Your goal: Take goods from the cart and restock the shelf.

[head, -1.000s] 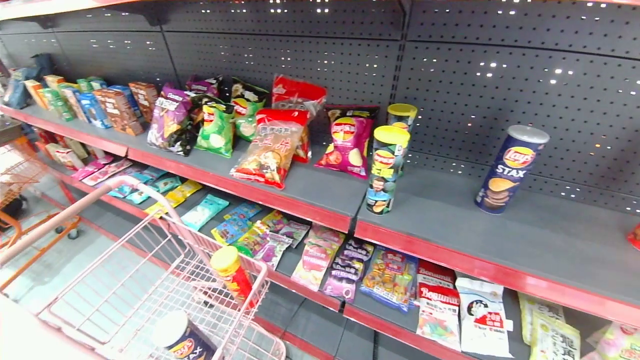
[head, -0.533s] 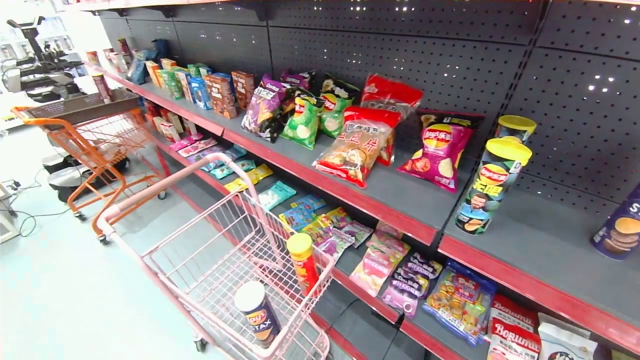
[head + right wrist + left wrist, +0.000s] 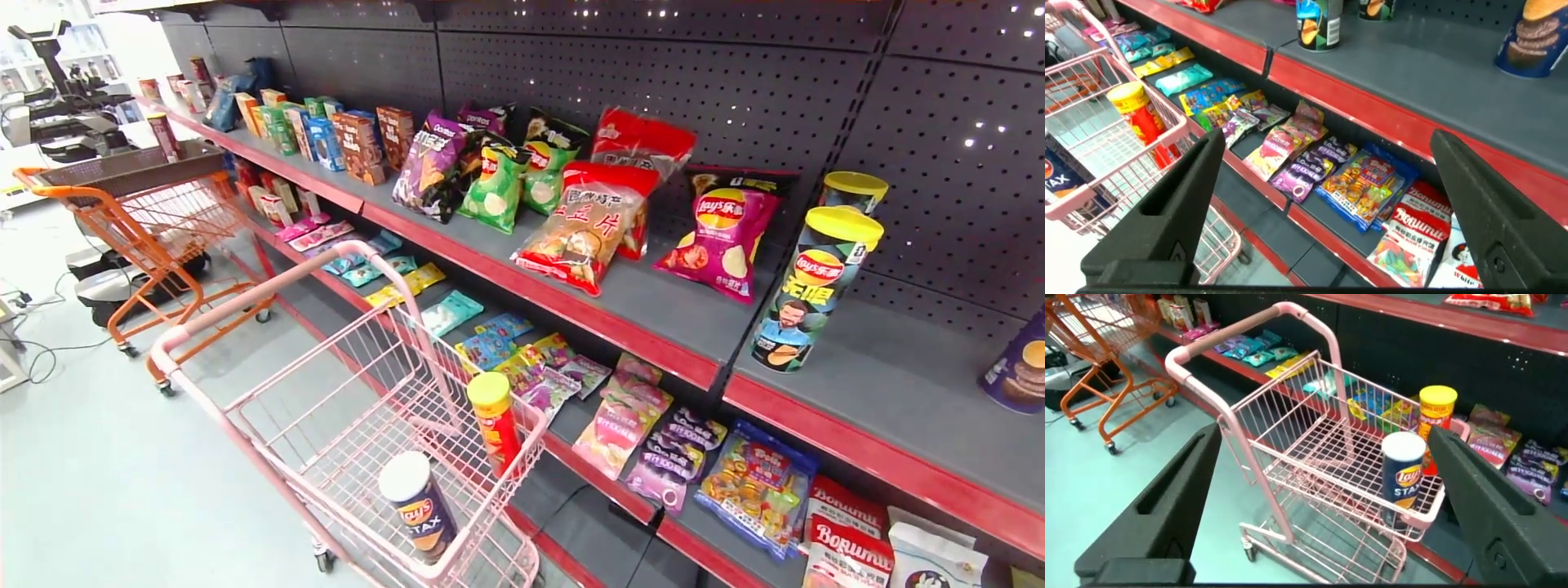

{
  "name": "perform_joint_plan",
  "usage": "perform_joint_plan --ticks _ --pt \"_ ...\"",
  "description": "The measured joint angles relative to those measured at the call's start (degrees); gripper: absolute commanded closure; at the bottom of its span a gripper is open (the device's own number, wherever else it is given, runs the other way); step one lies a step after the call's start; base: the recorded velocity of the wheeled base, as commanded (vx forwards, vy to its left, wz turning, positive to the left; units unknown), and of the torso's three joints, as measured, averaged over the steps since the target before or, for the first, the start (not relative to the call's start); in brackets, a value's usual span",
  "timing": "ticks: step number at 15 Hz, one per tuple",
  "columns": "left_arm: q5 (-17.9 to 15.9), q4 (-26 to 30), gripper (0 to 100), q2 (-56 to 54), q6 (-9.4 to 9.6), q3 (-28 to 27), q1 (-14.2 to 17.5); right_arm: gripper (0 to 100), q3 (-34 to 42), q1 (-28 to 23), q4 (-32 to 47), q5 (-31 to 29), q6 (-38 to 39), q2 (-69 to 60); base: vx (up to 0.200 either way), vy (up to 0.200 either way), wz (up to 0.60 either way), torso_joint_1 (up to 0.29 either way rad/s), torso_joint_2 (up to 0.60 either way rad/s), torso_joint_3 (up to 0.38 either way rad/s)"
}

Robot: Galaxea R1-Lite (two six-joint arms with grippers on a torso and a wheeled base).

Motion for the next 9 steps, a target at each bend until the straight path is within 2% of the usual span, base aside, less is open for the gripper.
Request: perform_joint_plan --ticks 9 --pt "0.0 0.05 0 0.0 0.09 0.0 -0.02 0 0.0 -0.05 0.0 -0.48 0.33 0.0 0.0 0.0 0.0 -0.137 0.35 0.2"
